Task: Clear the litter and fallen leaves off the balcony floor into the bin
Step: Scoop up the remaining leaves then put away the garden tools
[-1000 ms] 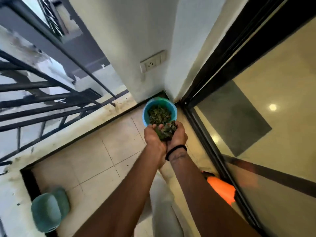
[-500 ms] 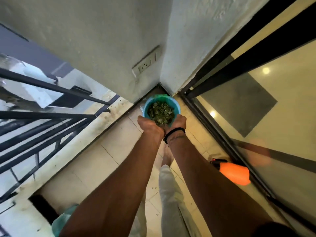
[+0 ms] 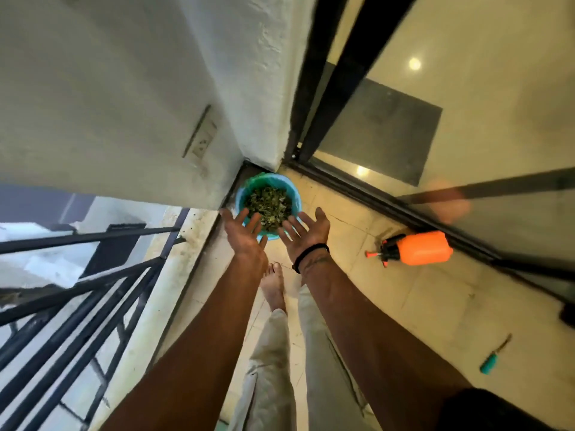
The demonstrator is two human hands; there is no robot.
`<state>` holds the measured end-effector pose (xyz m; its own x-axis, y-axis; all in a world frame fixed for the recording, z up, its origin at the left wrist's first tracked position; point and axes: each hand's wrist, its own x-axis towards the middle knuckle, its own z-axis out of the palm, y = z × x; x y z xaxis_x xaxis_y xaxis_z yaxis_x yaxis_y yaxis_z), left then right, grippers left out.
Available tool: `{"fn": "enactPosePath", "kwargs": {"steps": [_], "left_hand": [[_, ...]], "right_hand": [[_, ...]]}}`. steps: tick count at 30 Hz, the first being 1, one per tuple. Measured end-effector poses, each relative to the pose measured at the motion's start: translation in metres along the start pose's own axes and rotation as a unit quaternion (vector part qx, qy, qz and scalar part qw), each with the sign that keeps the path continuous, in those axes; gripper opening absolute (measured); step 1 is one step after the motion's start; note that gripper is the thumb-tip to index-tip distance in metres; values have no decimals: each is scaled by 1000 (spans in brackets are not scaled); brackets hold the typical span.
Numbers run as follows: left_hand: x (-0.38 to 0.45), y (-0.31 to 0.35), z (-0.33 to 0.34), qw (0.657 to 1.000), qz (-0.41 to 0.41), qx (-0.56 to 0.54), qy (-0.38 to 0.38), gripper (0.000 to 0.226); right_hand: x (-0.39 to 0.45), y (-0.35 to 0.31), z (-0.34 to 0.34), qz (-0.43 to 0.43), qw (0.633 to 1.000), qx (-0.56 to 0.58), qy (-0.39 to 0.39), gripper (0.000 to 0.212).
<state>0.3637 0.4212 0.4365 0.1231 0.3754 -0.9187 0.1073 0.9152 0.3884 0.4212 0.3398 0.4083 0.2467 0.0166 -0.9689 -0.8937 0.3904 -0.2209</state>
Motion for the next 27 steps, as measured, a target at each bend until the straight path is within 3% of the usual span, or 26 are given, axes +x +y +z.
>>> {"fn": "enactPosePath", "kwargs": {"steps": [7,11,15,18,25,27], "left_hand": [[-22,-45,12,978,-40,173,-106,64],[-57,-81,31,936,-62,312,-153,59],[-119,-122,59,846,-107,481,-204,48],[-171,-158,87,768,-93,581,-253,41],[-272,-249,120,614,-62,720,-318,42],[-286,-277,124,592,-45,735,-327,43]], "right_hand": [[-15,-28,-84,-1,994,109,-28,53],[-35,-49,-148,-17,987,158,-10,55],[-78,-67,-223,-43,977,210,14,57],[-108,-76,-277,-60,957,280,45,54],[-171,-88,-399,-91,890,435,97,51],[-182,-90,-429,-95,874,467,98,52]]}}
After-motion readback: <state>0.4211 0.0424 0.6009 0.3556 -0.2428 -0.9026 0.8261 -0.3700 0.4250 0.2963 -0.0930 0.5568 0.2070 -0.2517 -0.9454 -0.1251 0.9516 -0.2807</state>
